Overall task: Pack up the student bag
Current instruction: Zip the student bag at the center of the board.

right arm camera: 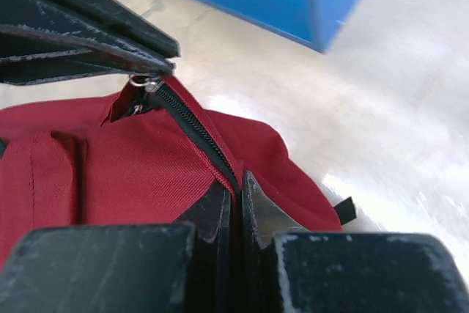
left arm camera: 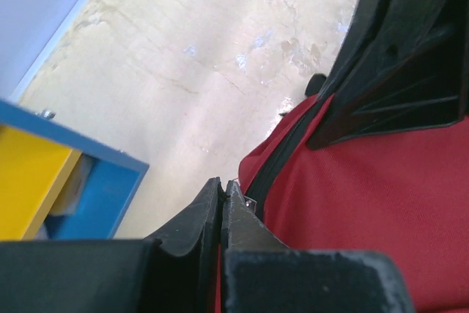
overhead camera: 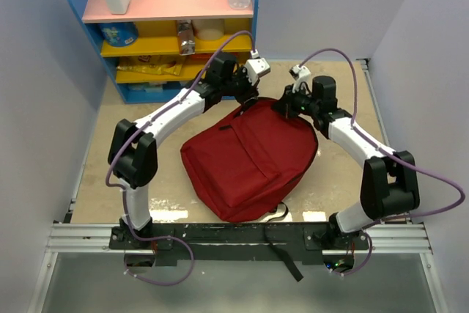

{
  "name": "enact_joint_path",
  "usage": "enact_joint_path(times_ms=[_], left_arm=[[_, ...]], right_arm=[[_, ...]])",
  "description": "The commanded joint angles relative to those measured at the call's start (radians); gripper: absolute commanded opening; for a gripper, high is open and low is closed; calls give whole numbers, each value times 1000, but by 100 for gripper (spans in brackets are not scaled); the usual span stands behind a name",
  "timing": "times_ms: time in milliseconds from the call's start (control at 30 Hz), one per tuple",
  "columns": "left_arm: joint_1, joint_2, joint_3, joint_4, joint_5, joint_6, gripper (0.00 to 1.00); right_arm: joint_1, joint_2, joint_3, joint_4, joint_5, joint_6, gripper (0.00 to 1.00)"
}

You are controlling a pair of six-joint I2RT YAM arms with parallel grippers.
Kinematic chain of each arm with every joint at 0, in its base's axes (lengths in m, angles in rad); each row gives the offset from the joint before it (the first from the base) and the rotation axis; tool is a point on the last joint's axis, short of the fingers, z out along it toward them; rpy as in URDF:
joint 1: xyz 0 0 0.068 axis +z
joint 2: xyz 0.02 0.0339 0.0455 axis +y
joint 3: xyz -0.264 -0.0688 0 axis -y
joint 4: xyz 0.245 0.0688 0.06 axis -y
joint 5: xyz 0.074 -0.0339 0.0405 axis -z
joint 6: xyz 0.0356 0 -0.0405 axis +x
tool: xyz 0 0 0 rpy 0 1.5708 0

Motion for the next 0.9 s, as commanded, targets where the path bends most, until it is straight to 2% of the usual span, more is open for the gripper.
enact_joint_path(times_ms=[0, 100, 467, 567, 667, 700, 733, 767, 800, 867], left_arm=[[55, 50, 125, -39, -50, 55, 0], [64, 84, 145, -55, -25, 51, 0], [79, 34, 3, 11, -47, 101, 0], [85, 18, -21, 17, -59, 107, 0], [87, 9, -42, 25, -36, 107, 0], [87, 8, -39, 25, -24, 91, 19], [85, 12, -22, 17, -10, 78, 37], [85, 12, -10, 11, 16, 57, 54], [85, 9, 7, 2, 33, 29, 77], [85, -11, 39, -15, 69, 3, 94]], right_arm=[[-92, -102, -78, 67, 276, 129, 0], [-99, -164, -129, 17, 428, 183, 0], [-129, -288, -163, -156, 682, 298, 0], [-141, -302, -181, -165, 716, 318, 0], [-149, -287, -185, -159, 678, 325, 0], [-149, -271, -183, -159, 643, 341, 2], [-150, -262, -185, -153, 620, 347, 10], [-149, -256, -183, -147, 596, 352, 21], [-149, -244, -180, -147, 574, 347, 41], [-147, -234, -165, -157, 533, 345, 55]])
